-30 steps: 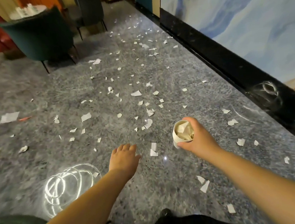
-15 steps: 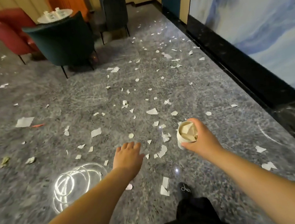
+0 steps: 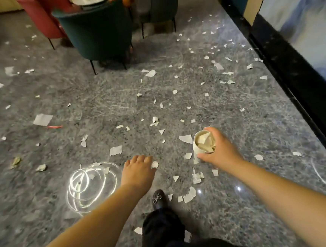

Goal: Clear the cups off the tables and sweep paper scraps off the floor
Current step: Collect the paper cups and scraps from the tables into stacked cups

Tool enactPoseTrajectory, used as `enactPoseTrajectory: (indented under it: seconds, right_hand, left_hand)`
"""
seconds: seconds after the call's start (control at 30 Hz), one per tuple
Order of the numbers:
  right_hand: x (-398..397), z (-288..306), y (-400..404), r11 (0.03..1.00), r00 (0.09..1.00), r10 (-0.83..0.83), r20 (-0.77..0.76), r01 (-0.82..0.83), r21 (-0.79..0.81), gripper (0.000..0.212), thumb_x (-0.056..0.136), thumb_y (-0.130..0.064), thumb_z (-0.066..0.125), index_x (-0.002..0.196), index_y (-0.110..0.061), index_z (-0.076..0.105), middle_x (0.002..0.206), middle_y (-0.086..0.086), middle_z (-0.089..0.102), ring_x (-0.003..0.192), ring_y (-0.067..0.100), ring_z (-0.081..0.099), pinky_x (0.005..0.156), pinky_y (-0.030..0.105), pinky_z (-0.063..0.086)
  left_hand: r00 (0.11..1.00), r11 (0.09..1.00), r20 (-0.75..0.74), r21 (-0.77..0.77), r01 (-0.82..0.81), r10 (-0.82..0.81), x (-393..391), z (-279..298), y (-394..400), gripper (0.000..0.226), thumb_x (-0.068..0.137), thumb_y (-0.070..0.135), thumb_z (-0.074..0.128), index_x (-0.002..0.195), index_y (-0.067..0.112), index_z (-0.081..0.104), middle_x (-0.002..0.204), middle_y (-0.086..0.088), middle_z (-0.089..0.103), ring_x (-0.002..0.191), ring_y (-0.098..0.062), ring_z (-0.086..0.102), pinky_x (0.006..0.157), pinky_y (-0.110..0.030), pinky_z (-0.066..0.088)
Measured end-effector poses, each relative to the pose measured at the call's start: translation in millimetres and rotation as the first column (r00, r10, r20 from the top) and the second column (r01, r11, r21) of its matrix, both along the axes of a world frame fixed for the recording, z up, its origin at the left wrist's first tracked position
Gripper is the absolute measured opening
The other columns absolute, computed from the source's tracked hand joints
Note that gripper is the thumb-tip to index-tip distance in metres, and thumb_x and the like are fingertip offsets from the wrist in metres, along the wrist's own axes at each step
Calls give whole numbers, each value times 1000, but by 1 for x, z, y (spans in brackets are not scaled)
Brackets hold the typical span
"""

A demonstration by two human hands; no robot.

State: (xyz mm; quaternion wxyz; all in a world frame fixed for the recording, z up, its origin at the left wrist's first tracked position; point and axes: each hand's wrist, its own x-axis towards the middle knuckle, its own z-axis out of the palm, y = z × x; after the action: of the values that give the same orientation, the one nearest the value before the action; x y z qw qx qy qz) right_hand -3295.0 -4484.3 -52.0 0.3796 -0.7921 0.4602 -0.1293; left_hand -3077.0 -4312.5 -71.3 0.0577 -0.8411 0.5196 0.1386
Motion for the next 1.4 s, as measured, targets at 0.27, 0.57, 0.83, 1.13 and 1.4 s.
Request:
enactPoseTrajectory:
  seconds: [0.27,0.57,0.83,1.13,1.4]
  right_hand:
    - [152,5,-130,1000,997,27,73,-27,8,86,64,-32,85,133,-39,34,128,-4,48,107,15,49,82,28,41]
    - [249,7,-251,996,994,-73,80,69,54,82,67,-28,85,131,-39,35,121,-6,49,103,14,49,76,27,40]
    - [323,-12,-414,996,994,-69,87,63,65,82,66,-28,86,131,-37,37,122,-5,48,102,14,50,72,21,38]
    - [396,10,-635,999,999,12,37,-13,40,84,66,-28,85,134,-37,35,124,-4,48,101,14,48,77,25,37]
    - [471,18,-762,999,999,39,25,-39,8,84,69,-28,85,136,-33,35,128,-4,49,103,11,46,68,18,35]
  left_hand:
    - [1000,1000,-4,-14,-11,11,147,-5,-136,51,101,48,36,146,25,35,149,0,42,138,-25,34,110,-42,29]
    - [1000,1000,-4,-3,8,-9,273,9,-281,52,100,48,37,147,26,35,150,0,41,139,-24,33,112,-41,27]
    - [998,998,-9,6,55,-55,334,-5,-445,51,101,46,37,147,25,34,150,-1,40,140,-23,31,113,-40,26]
    - [999,1000,-38,-10,9,-10,388,14,-659,53,101,46,36,149,25,32,152,0,38,141,-24,30,113,-41,26]
    - [999,999,-20,12,35,-35,450,22,-782,52,100,45,38,147,24,35,151,-2,38,140,-24,31,112,-40,26]
